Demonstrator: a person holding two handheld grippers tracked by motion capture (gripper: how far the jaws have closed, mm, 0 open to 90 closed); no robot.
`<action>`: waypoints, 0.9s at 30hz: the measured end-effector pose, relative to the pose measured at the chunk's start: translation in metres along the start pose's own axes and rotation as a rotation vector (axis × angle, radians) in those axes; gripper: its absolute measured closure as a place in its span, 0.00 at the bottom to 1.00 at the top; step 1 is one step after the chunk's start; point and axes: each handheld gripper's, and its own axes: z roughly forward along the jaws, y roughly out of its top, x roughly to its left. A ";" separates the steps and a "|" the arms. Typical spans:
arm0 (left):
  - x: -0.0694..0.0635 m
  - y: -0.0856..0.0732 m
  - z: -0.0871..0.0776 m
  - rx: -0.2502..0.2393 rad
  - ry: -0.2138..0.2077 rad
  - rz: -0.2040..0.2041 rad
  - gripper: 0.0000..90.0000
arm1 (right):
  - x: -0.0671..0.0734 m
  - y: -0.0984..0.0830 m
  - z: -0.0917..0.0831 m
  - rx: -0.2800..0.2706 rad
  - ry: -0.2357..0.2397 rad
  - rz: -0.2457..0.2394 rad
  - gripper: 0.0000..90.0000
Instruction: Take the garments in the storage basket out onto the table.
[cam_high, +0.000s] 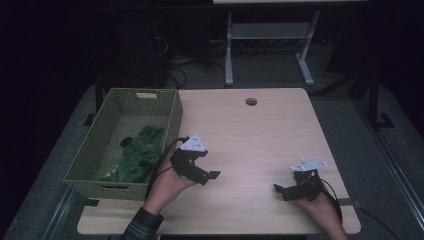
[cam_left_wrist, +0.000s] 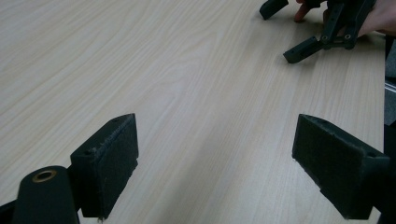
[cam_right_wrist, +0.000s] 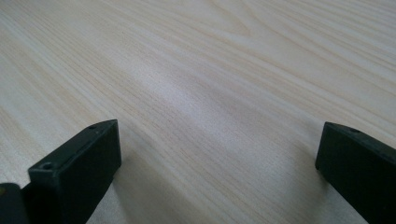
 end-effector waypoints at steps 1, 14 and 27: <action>0.000 0.001 -0.001 0.002 0.004 -0.001 0.16 | 0.000 0.000 0.000 0.000 0.000 -0.001 0.00; 0.006 0.008 -0.021 -0.013 0.030 -0.020 0.16 | 0.000 0.000 0.000 -0.001 0.000 -0.002 0.00; 0.017 0.005 -0.045 -0.024 0.074 -0.043 0.18 | 0.000 0.000 0.000 0.000 0.000 0.000 0.00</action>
